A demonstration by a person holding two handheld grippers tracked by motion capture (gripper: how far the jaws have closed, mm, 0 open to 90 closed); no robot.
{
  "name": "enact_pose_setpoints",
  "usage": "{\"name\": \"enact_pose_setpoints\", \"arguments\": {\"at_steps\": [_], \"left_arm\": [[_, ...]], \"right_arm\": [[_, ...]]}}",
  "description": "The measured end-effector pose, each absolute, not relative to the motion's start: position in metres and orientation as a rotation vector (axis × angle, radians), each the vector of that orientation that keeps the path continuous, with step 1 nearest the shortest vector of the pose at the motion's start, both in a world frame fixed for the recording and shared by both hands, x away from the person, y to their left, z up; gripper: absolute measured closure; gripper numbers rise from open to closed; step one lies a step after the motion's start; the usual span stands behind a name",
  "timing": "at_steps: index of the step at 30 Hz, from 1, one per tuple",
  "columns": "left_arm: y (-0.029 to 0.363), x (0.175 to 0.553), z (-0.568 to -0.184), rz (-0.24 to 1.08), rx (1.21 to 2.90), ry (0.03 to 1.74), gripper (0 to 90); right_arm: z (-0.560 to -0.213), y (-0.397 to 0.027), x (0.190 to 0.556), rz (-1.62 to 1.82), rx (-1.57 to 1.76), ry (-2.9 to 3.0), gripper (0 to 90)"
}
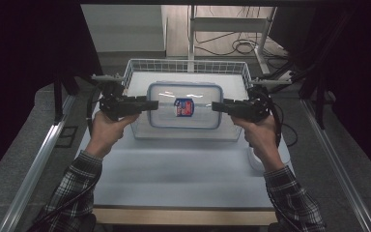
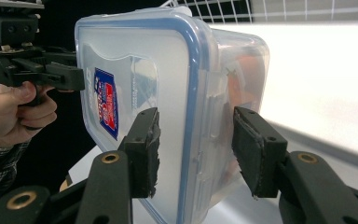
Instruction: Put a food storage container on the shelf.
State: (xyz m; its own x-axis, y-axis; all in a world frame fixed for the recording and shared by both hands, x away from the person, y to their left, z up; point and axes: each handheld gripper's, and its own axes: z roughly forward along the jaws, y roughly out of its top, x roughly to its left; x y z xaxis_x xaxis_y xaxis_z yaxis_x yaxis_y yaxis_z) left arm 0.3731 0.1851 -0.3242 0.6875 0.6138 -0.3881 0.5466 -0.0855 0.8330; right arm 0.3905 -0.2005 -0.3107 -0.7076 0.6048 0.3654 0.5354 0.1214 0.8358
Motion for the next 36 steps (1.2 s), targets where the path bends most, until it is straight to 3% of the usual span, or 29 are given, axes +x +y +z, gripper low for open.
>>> {"name": "enact_pose_setpoints", "arguments": {"at_steps": [17,36], "left_arm": [[0.187,0.416,-0.305,0.056,1.714,0.930,49.0],[0.186,0.446,-0.312,0.035,1.689,0.988,48.4]], "right_arm": [[-0.286,-0.199,0.426,1.683,1.198,2.244,52.0],[-0.294,-0.197,0.461,1.699,1.277,2.220,51.3]]}}
